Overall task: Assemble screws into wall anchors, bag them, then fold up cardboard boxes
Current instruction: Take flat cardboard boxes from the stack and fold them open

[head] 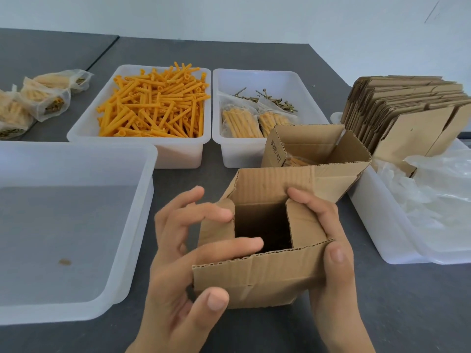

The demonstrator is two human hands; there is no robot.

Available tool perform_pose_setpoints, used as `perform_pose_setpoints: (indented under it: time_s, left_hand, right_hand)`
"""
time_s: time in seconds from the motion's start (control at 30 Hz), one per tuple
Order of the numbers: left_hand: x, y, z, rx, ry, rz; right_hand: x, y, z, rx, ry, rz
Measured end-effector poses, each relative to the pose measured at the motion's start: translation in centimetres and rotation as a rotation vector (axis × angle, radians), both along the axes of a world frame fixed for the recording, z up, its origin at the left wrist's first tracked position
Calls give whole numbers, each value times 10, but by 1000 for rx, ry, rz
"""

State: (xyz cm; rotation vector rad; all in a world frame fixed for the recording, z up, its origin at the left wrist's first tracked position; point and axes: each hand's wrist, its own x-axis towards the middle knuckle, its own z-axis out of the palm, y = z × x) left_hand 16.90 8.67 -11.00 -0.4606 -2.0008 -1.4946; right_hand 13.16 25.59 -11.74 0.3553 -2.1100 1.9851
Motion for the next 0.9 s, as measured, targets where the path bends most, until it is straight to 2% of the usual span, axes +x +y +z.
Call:
perform_pose_setpoints:
  time_s: [0.23, 0.37, 0.43, 0.53, 0.63, 0.7, 0.77, 0.83, 0.9]
  left_hand:
    - [-7, -11, 26, -296, -212, -69]
    - [-7, -12, 28, -437, -232, 22]
    - [-5, -8, 24, -373, -236, 32]
    - [-2, 0, 18, -111, -307, -40]
    - [-1, 11, 9, 12, -182, 79]
    - [-3, 18, 6, 241, -173, 89]
    - [-5, 19, 4, 378, -147, 79]
    - [-5, 16, 3, 434, -167, 36]
    - [-3, 12, 6, 407, -228, -10]
  right_hand:
    - [-3, 0, -7, 130, 138, -81]
    - [-1, 6, -8, 183, 182, -99]
    - [-1, 7, -8, 176, 188, -102]
    - [2, 3, -6, 105, 169, -59]
    - [9, 1, 0, 29, 74, 1]
    - [11, 0, 4, -33, 23, 15]
    - [12, 0, 9, -120, -52, 32]
    - [12, 1, 12, -150, -117, 49]
    - [12, 0, 14, -101, -131, 57]
